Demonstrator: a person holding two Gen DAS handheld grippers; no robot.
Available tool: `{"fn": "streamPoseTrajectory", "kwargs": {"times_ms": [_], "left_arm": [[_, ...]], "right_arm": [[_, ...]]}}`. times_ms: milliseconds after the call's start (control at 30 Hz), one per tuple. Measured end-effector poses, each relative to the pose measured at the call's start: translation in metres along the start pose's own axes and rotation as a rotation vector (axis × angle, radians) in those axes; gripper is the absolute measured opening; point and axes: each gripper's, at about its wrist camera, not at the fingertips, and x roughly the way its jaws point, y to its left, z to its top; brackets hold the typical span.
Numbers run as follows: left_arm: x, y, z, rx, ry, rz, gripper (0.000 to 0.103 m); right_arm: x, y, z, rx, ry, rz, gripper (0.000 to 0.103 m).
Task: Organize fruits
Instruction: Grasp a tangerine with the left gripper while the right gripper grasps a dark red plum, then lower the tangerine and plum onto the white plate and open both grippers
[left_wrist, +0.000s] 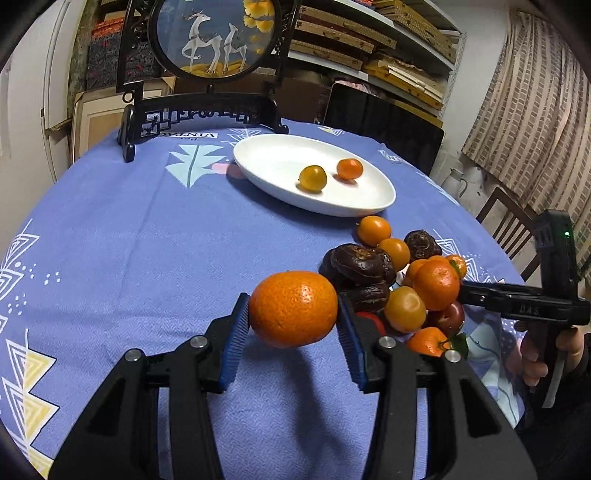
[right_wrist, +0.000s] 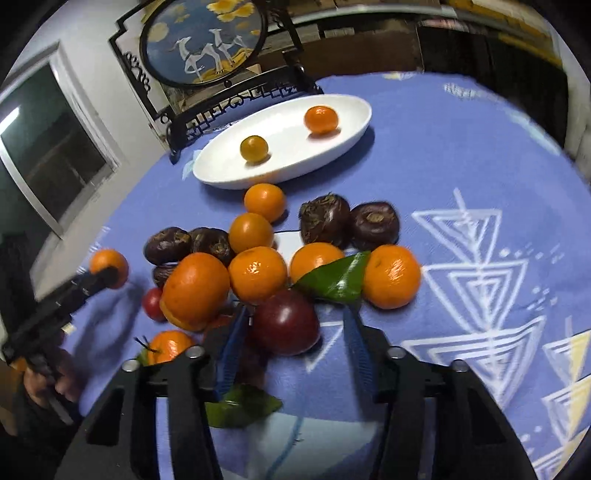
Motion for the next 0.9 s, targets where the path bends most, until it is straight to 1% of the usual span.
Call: {"fn": "streamPoseTrajectory", "kwargs": {"times_ms": [33, 167, 300, 400, 500, 533, 600, 633, 700, 767, 833, 900], "left_arm": [[0.000, 0.001, 0.000, -0.005, -0.002, 0.000, 0.045], [-0.003, 0.004, -0.001, -0.017, -0.009, -0.005, 0.045], [-0.007, 0.003, 0.004, -0.025, -0.014, -0.011, 0.045], [-0.009, 0.000, 0.017, -0.037, -0.012, -0.028, 0.045], [-0.006, -0.009, 0.041, -0.016, -0.032, -0.011, 0.046], [-0.001, -0.013, 0.054, -0.010, -0.033, -0.011, 0.046], [0.009, -0.017, 0.070, -0.002, -0.034, -0.021, 0.046], [0.020, -0.021, 0.082, 0.008, -0.032, -0.017, 0.046], [0.037, -0.025, 0.098, 0.022, -0.030, -0.009, 0.046], [0.060, -0.028, 0.114, 0.034, -0.009, 0.007, 0.046], [0.084, -0.027, 0.125, 0.028, 0.024, 0.002, 0.046], [0.105, -0.026, 0.132, 0.032, 0.058, 0.004, 0.046]], "right_arm": [[-0.001, -0.002, -0.001, 0.015, 0.007, 0.026, 0.038], [-0.007, -0.004, -0.003, 0.040, 0.015, 0.046, 0.037], [-0.032, 0.002, -0.002, 0.006, -0.047, 0.064, 0.037], [-0.054, 0.009, 0.013, -0.038, -0.108, 0.081, 0.037], [-0.059, 0.011, 0.035, -0.058, -0.132, 0.077, 0.037], [-0.058, 0.010, 0.044, -0.059, -0.136, 0.082, 0.037], [-0.050, 0.009, 0.065, -0.057, -0.144, 0.097, 0.037], [-0.041, 0.007, 0.079, -0.044, -0.143, 0.097, 0.037], [-0.025, 0.006, 0.097, -0.027, -0.140, 0.096, 0.037], [-0.002, 0.002, 0.117, -0.005, -0.128, 0.077, 0.037], [0.016, -0.002, 0.133, 0.014, -0.118, 0.060, 0.038], [0.035, -0.004, 0.145, 0.021, -0.102, 0.060, 0.039]]}}
